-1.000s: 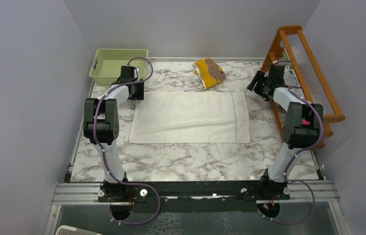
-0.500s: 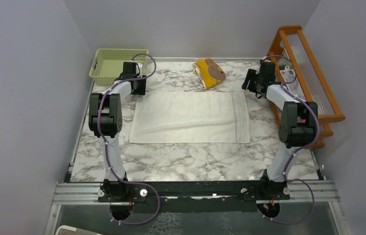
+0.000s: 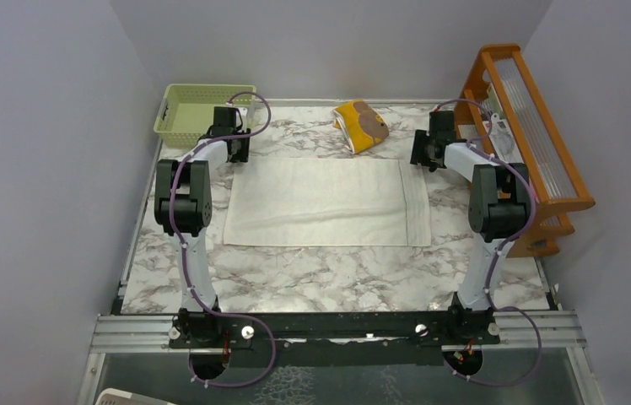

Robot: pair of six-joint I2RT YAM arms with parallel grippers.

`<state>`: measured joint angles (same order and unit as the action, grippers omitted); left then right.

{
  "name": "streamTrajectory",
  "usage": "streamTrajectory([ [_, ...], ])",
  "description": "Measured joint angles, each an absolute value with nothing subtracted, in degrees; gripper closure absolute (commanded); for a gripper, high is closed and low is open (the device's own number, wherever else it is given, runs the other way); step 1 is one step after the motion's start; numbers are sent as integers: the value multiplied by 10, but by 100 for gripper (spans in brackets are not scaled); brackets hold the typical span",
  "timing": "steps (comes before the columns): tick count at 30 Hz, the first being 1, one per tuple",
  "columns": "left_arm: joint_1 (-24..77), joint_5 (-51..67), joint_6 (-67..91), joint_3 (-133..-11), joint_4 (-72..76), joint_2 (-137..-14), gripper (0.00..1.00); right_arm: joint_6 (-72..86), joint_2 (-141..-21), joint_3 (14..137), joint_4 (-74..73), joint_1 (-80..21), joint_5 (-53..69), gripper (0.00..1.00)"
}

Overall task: Roll the towels
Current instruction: Fold the towel at the center of the board.

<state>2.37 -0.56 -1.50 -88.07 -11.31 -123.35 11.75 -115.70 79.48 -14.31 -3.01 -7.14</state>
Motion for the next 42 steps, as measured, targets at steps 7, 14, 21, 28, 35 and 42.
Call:
streamTrajectory([
  [7,24,-10,-21,-881,-110,-1234,69,109,-1193,824,-168,-30,-84,49],
  [14,24,-11,-24,-881,-110,-1234,87,98,-1200,835,-178,-31,-94,81],
  [21,28,-11,-30,-881,-112,-1234,100,102,-1211,853,-183,-37,-91,99],
  [28,26,-11,-29,-868,-121,-1220,100,105,-1203,853,-194,-37,-80,99],
  [35,16,-4,-22,-821,-124,-1157,100,116,-1142,853,-201,-37,-64,99],
  [42,-5,30,-12,-812,-77,-1091,100,123,-1108,888,-193,-37,-61,99],
])
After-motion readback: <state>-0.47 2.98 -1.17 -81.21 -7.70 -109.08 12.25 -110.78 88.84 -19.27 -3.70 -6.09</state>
